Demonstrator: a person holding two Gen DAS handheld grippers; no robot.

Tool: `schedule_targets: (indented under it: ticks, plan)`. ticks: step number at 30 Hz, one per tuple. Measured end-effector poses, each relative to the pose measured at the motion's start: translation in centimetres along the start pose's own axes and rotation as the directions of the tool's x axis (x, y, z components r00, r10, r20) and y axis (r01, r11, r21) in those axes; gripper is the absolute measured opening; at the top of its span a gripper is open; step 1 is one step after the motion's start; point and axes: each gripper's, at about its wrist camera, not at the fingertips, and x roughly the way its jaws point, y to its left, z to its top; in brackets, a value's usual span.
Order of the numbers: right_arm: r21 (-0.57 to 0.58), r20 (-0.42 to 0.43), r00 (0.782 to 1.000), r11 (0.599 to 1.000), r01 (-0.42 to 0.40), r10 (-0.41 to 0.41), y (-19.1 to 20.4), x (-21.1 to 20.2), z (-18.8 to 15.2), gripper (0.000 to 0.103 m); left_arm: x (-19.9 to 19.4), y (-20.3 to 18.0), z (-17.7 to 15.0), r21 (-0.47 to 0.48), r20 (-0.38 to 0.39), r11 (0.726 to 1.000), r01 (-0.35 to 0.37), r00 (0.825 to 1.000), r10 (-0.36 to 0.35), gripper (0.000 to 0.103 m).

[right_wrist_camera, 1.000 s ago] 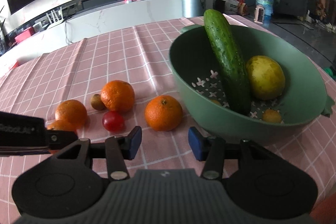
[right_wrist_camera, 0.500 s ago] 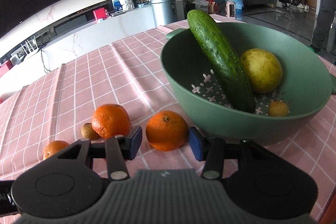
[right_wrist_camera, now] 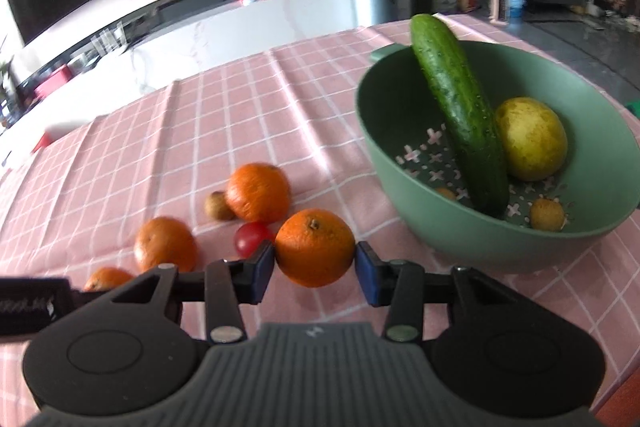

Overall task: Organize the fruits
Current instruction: 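Close the left gripper on an orange while the right gripper grasps another orange, then lower both held oranges into the colander and open both grippers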

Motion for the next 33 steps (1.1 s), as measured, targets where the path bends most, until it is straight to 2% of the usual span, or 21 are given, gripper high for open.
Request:
schedule_targets:
  ticks: [7,14,18,27,33]
  plan:
    - [-0.143,-0.103,0.989,0.983,-0.117,0.102,-0.7,-2.8,0.7,0.041,-1.5,-2.0,-0.6,0.068,-0.036,0.998,-0.008,0.999,0.01,0.048]
    - [-0.311,-0.174,0.971,0.927,-0.21,0.161,-1.7,-5.7,2.2,0.041,-3.2,-5.4,-1.0,0.15,-0.053,0.988,-0.019,0.998,0.027,0.048]
    - [-0.357,-0.226,0.956,0.897,-0.259,0.185,-3.1,-6.9,3.7,0.041,-3.5,-7.9,-0.9,0.193,-0.065,0.981,0.002,0.998,0.011,0.048]
    - [-0.46,-0.246,0.958,0.852,-0.252,0.151,-7.2,-8.6,8.3,0.041,-3.0,-13.9,1.4,0.216,-0.077,0.974,0.065,0.996,-0.049,0.048]
    - [-0.505,-0.258,0.961,0.835,-0.219,0.095,-10.0,-7.3,10.5,0.041,-1.2,-18.0,3.2,0.237,-0.062,0.968,0.083,0.996,-0.071,0.048]
